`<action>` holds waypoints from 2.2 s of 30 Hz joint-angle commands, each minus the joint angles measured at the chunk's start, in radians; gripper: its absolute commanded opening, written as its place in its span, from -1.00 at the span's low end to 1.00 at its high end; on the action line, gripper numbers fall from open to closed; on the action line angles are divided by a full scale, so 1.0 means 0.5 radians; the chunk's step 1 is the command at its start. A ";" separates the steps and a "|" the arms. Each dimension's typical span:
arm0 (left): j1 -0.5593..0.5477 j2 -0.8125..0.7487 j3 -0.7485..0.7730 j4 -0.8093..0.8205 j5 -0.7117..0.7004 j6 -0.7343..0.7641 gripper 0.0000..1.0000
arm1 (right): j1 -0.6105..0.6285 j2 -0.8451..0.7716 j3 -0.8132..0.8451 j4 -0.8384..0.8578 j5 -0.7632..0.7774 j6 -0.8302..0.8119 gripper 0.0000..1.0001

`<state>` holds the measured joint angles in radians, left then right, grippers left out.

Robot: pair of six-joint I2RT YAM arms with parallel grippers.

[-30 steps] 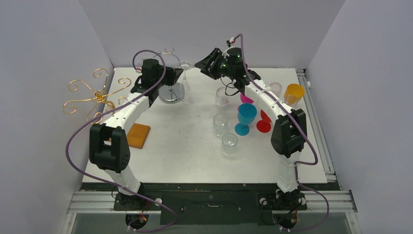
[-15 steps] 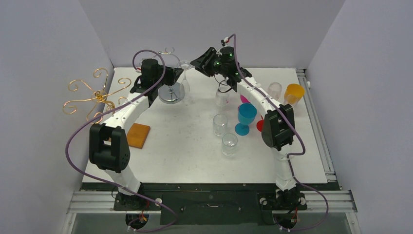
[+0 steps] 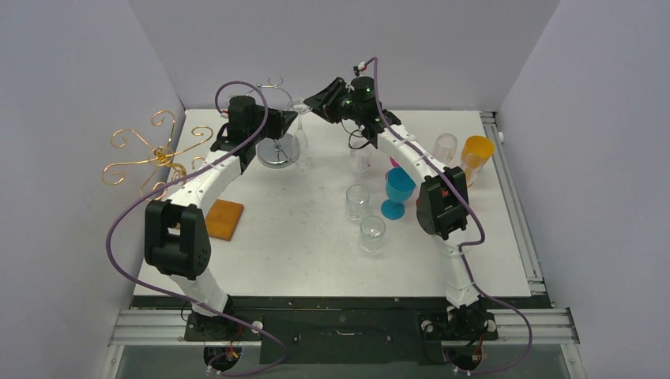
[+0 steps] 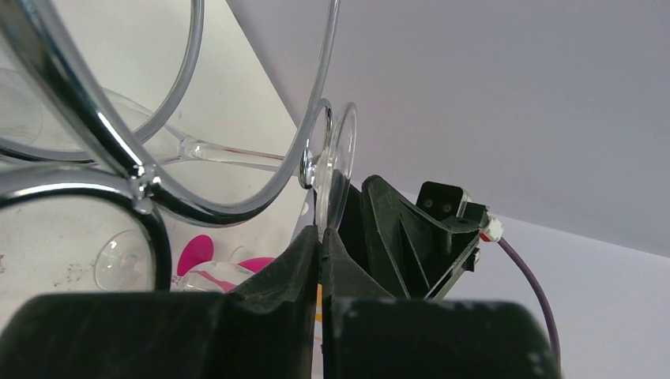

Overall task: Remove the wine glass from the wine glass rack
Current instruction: Pick up the wine glass from the wine rack.

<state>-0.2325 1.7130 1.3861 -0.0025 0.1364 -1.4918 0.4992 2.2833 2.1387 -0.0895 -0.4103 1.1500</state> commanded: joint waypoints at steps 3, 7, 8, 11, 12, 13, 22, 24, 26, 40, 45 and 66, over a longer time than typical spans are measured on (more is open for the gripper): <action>0.020 -0.046 0.021 0.160 0.058 -0.020 -1.00 | 0.017 0.024 0.083 0.211 -0.075 0.108 -0.47; 0.021 -0.033 0.038 0.167 0.075 -0.022 -1.00 | 0.014 0.030 0.083 0.264 -0.114 0.160 -0.65; 0.024 -0.031 0.041 0.170 0.077 -0.021 -1.00 | 0.014 0.027 0.077 0.277 -0.123 0.169 -0.71; 0.024 -0.019 0.060 0.175 0.099 -0.017 -1.00 | 0.009 0.005 0.060 0.293 -0.132 0.188 -0.77; 0.023 -0.013 0.063 0.178 0.103 -0.017 -1.00 | 0.007 0.003 0.058 0.296 -0.142 0.193 -0.81; 0.025 -0.012 0.067 0.180 0.109 -0.017 -1.00 | 0.004 0.000 0.054 0.302 -0.147 0.206 -0.84; 0.025 0.031 0.150 0.191 0.181 0.017 -1.00 | -0.048 -0.118 -0.104 0.459 -0.175 0.319 -1.00; 0.026 0.048 0.177 0.187 0.205 0.024 -1.00 | -0.059 -0.128 -0.121 0.483 -0.176 0.337 -1.00; 0.024 0.068 0.204 0.188 0.221 0.031 -0.98 | -0.071 -0.137 -0.125 0.496 -0.177 0.353 -1.00; 0.026 0.094 0.251 0.150 0.256 0.077 -0.45 | -0.108 -0.189 -0.171 0.535 -0.134 0.383 -1.00; 0.037 0.060 0.188 0.151 0.227 0.072 -0.42 | -0.106 -0.189 -0.174 0.546 -0.142 0.395 -1.00; 0.084 -0.152 -0.304 0.596 0.227 -0.119 -0.14 | -0.050 -0.263 -0.293 0.621 -0.167 0.438 -1.00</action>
<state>-0.2123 1.6726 1.2846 0.3931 0.3088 -1.5669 0.4606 2.2620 2.0010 0.1272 -0.4877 1.3567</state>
